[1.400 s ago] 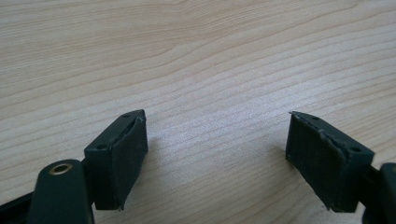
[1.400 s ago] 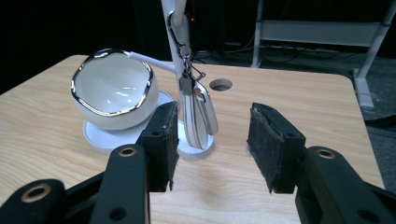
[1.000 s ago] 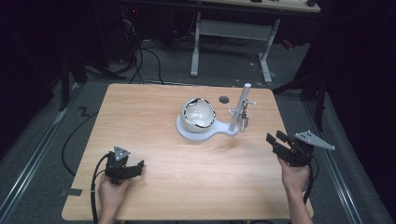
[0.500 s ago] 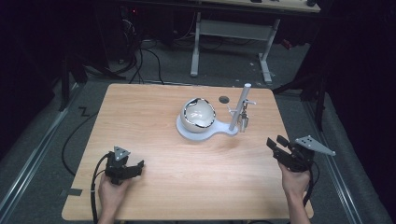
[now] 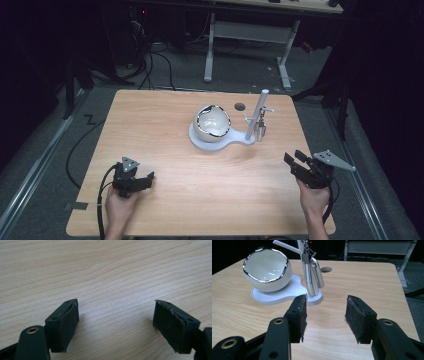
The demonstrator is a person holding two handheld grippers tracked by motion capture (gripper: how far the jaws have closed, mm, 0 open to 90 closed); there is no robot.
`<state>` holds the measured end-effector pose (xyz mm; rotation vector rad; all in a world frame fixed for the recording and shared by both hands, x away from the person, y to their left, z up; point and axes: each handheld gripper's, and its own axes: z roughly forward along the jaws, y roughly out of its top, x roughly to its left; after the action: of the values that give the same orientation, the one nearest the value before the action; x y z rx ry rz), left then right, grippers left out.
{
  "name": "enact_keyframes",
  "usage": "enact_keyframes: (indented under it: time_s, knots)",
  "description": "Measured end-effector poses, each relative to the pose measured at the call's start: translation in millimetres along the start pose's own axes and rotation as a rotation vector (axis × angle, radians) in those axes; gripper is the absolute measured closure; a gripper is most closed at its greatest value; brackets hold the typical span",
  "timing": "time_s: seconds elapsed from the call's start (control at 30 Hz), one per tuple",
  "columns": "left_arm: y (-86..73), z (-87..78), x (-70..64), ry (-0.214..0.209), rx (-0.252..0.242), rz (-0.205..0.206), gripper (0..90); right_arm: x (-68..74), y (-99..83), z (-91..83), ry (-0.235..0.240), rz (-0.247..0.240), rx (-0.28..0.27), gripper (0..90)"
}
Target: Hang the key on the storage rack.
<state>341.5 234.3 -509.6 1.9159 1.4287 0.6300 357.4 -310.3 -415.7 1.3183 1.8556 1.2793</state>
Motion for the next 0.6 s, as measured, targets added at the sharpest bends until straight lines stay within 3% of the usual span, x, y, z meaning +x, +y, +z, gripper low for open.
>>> enact_keyframes:
  time_s: [0.17,0.6]
  knots:
    - [0.0,0.0,0.0,0.0,0.0,0.0,21.1,3.7,-5.7,0.9,-0.016,-0.024,0.009,51.3]
    - [0.0,0.0,-0.1,0.0,0.0,0.001,20.9,9.0,-15.7,5.8,-0.012,-0.022,0.033,50.7]
